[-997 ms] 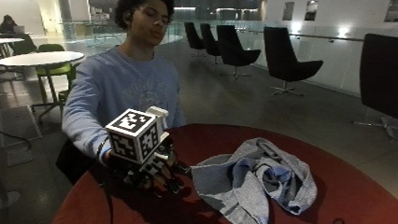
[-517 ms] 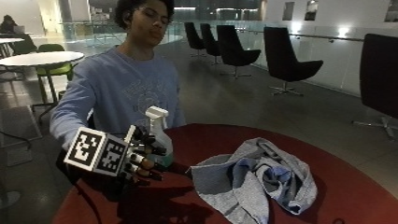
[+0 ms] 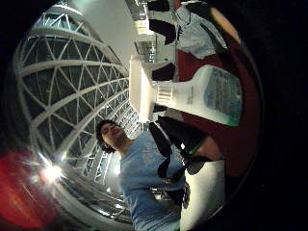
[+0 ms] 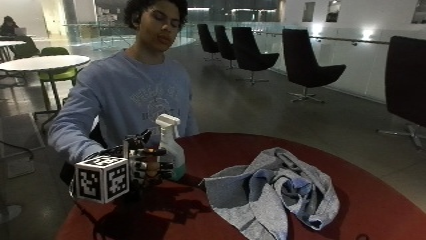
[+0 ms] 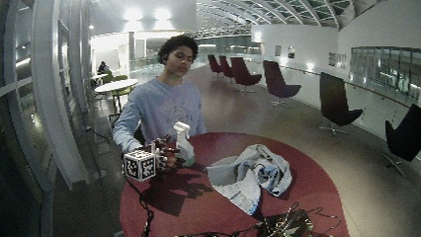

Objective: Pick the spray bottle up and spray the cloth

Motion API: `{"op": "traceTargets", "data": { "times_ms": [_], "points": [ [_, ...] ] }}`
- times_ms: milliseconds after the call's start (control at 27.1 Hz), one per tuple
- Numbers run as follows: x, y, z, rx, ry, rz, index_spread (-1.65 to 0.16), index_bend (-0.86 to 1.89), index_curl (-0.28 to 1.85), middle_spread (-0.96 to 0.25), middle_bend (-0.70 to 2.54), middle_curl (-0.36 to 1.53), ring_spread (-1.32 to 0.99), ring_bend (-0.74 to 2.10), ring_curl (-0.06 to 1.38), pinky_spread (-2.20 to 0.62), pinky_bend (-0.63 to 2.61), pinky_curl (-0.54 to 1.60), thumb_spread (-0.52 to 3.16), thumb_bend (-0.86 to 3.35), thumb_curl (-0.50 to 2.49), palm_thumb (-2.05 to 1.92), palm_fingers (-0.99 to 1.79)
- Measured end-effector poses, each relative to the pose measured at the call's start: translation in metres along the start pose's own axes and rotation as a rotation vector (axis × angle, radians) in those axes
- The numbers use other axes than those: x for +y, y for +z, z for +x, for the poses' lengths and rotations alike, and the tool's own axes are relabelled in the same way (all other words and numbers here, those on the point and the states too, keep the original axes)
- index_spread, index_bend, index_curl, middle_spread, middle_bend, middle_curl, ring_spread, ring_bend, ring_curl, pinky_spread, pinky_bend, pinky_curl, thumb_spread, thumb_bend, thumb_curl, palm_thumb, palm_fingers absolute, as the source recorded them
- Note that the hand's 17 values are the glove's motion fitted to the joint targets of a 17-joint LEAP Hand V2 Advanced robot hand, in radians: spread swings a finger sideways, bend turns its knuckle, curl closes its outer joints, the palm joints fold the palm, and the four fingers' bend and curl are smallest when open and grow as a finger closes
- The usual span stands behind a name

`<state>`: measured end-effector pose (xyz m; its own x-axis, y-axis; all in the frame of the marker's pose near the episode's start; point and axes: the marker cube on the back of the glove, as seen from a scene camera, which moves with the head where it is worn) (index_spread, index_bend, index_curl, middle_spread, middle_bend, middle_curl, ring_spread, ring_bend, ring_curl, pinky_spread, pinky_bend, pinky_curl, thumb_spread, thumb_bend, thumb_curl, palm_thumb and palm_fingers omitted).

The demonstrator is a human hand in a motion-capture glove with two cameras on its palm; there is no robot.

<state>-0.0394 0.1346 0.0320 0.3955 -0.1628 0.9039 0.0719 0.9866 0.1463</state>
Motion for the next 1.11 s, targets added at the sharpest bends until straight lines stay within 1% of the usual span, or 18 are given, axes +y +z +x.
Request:
{"op": "traceTargets", "data": {
  "times_ms": [332, 664, 849, 923, 997, 1107],
  "points": [
    [0.006, 0.035, 0.004, -0.004, -0.026, 0.003, -0.42, 0.12, 0.22, -0.03, 0.26, 0.36, -0.01, 0.31, 0.29, 0.19, 0.40, 0.35, 1.03, -0.03, 0.30, 0.61, 0.46],
    [-0.011, 0.058, 0.001, 0.048, -0.042, 0.009, -0.42, 0.13, 0.22, -0.02, 0.26, 0.37, -0.01, 0.29, 0.29, 0.19, 0.39, 0.35, 1.01, -0.02, 0.30, 0.61, 0.45],
    [-0.020, 0.066, 0.002, 0.096, -0.062, 0.061, -0.41, 0.12, 0.22, -0.02, 0.25, 0.37, 0.00, 0.31, 0.30, 0.20, 0.38, 0.35, 0.99, -0.03, 0.31, 0.61, 0.46],
    [-0.024, 0.068, 0.002, 0.106, -0.071, 0.088, -0.41, 0.13, 0.22, -0.02, 0.26, 0.37, 0.00, 0.33, 0.30, 0.20, 0.35, 0.34, 0.99, -0.02, 0.31, 0.62, 0.50],
    [-0.028, 0.069, 0.000, 0.111, -0.083, 0.113, -0.40, 0.11, 0.22, -0.02, 0.30, 0.38, -0.01, 0.41, 0.32, 0.20, 0.30, 0.32, 1.00, -0.03, 0.31, 0.61, 0.59],
    [-0.035, 0.069, -0.003, 0.110, -0.100, 0.137, -0.37, 0.13, 0.22, -0.05, 0.36, 0.40, -0.04, 0.56, 0.35, 0.19, 0.20, 0.29, 1.03, -0.02, 0.31, 0.62, 0.84]
  ]
}}
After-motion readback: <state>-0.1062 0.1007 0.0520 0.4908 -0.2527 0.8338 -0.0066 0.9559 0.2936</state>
